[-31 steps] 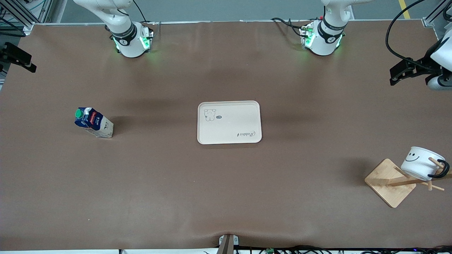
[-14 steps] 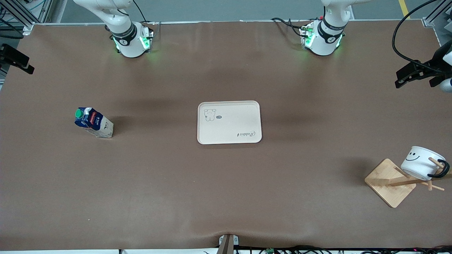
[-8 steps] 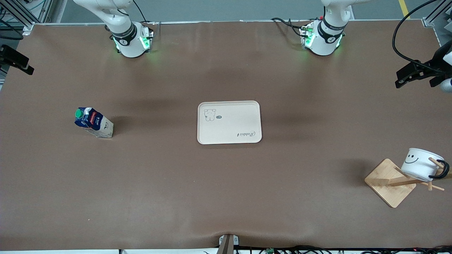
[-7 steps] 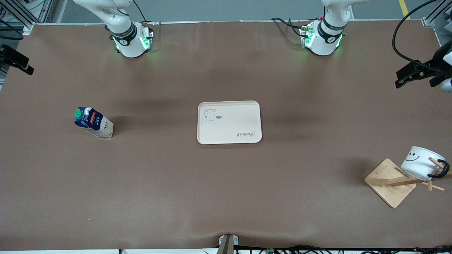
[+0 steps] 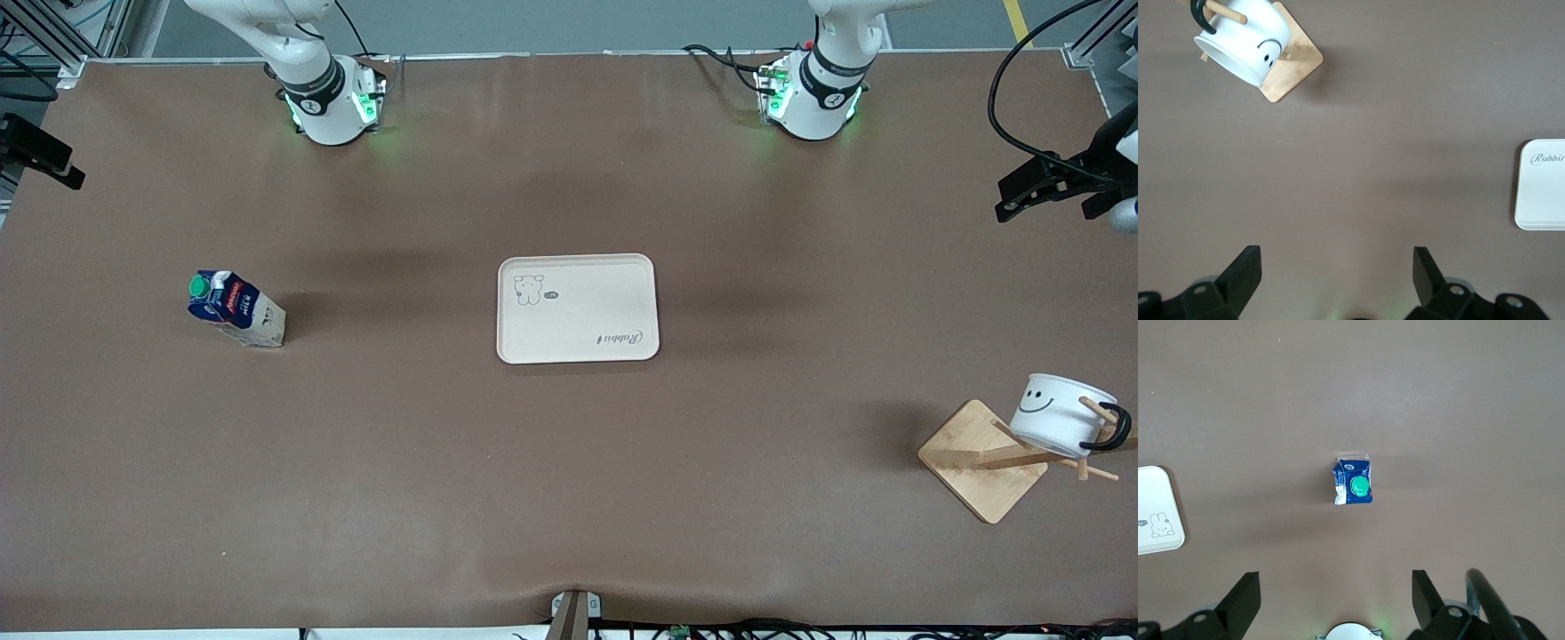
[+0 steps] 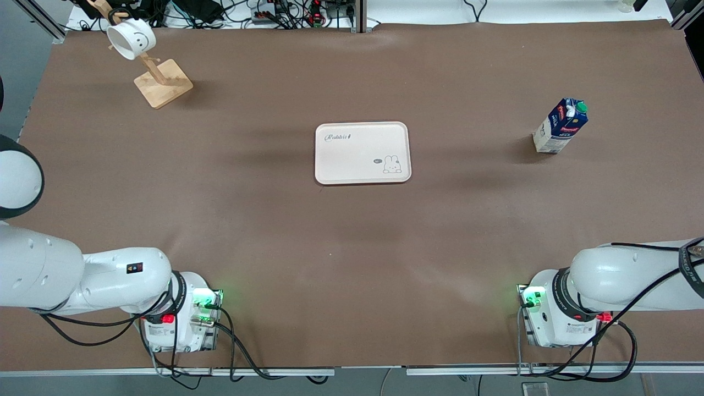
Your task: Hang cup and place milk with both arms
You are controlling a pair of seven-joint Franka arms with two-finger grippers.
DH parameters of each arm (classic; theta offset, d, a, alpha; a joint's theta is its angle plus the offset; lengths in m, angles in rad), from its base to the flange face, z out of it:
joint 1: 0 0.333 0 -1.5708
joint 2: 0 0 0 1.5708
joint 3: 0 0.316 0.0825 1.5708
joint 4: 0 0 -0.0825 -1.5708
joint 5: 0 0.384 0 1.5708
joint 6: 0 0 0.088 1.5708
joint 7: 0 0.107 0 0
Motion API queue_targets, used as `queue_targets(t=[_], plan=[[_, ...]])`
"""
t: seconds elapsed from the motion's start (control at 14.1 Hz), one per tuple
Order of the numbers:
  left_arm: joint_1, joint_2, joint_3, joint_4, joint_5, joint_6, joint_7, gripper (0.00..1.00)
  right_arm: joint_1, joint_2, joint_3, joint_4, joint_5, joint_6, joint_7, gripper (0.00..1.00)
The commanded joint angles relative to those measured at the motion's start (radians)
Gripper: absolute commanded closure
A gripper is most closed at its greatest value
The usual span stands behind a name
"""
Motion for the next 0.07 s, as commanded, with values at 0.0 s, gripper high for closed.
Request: queue_targets(t=[0.0], plan=[[0.008,-0.006,0.002,0.024,-0.009,-0.019,-0.001,0.00,-0.008,0.029,-0.002,0.024,-0.015,-0.004,0.015,0.00]])
